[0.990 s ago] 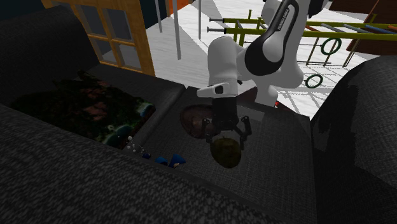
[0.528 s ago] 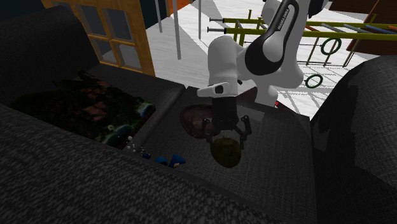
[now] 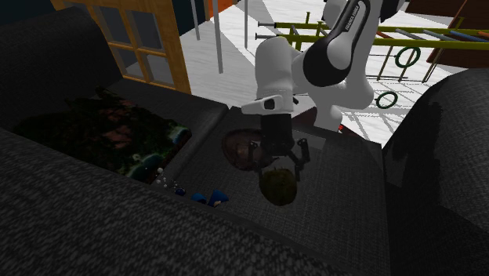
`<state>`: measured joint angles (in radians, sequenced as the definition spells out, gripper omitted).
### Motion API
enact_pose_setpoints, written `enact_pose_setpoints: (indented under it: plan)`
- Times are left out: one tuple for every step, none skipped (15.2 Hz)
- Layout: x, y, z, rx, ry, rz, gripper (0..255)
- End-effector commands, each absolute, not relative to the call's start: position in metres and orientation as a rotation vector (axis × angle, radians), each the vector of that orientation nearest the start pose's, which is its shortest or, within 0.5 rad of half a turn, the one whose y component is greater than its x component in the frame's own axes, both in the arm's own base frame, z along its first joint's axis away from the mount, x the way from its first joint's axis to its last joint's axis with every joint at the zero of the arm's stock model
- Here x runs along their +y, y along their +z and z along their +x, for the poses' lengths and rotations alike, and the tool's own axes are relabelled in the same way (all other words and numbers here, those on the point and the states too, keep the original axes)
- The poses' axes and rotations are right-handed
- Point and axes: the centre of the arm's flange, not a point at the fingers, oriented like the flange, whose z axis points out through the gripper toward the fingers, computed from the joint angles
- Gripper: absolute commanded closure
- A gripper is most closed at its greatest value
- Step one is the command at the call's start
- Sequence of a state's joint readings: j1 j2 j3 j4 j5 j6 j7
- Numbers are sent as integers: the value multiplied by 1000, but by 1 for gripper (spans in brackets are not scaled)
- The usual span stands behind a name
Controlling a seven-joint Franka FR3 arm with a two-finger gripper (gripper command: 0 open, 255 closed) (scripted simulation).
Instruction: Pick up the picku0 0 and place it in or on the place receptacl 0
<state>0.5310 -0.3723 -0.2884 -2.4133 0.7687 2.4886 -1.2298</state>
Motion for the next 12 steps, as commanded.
enact_pose_setpoints:
  plan:
    - [102, 501, 457, -1164, -891, -2295, 255]
    - [102, 506, 457, -1164, -891, -2295, 255]
    - [102, 511, 457, -1164, -891, -2295, 255]
    - [102, 516, 457, -1164, -891, -2295, 255]
    - [102, 522, 457, -1164, -891, -2295, 255]
    - [102, 527, 457, -1164, -891, -2295, 255]
    - [102, 532, 457, -1164, -891, -2295, 255]
    - [102, 538, 457, -1164, -891, -2295, 255]
    - [102, 543, 457, -1164, -891, -2295, 255]
    - [102, 548, 457, -1164, -891, -2295, 255]
    - [102, 553, 457, -1164, -891, -2295, 255]
    - [102, 559, 457, -1164, -891, -2295, 255]
